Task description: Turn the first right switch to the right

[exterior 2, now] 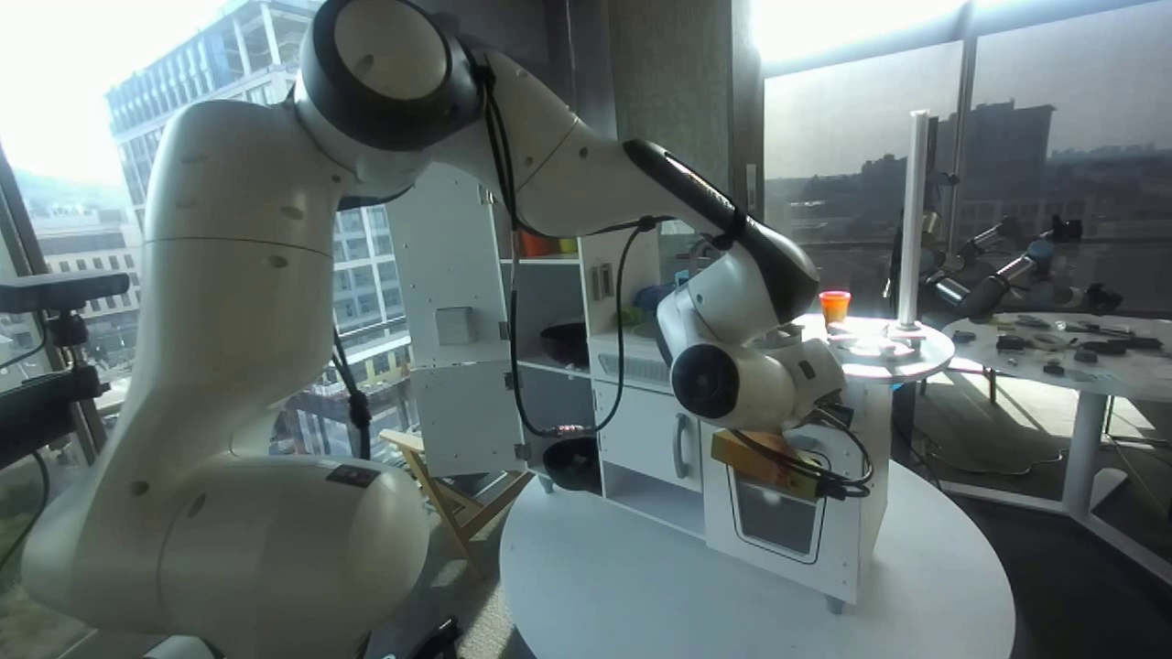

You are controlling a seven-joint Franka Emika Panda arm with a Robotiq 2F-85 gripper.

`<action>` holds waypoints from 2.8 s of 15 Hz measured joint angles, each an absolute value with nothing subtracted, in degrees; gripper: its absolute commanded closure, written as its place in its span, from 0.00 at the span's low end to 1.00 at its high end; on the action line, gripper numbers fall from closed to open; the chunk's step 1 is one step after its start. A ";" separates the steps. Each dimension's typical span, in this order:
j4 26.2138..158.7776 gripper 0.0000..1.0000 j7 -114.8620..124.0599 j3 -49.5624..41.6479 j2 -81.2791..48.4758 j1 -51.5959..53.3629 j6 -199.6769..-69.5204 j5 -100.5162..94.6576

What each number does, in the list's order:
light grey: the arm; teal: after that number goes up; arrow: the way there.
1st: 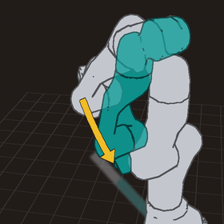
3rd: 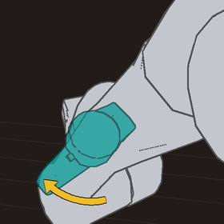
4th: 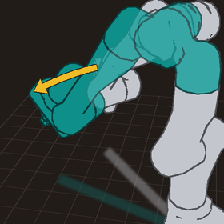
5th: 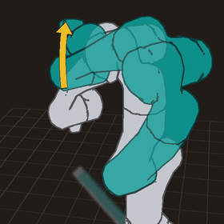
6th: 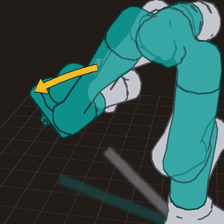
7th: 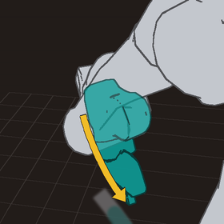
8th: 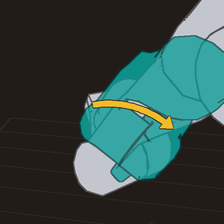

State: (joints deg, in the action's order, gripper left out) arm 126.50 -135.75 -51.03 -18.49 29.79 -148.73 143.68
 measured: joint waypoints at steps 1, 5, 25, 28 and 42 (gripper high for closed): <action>126.70 0.78 -135.31 -51.09 -18.47 29.72 -148.13 143.68; 127.48 0.78 -133.84 -51.21 -18.14 29.57 -146.56 143.69; 130.99 0.82 -124.91 -18.57 -9.63 -3.70 -146.46 140.62; 131.36 0.83 -122.90 -17.82 -9.58 -4.66 -145.44 140.74; 134.53 0.33 -112.46 -17.18 -9.28 -7.04 -137.59 140.71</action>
State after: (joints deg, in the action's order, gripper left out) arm 134.53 -112.46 -17.18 -9.28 -7.04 -137.59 140.71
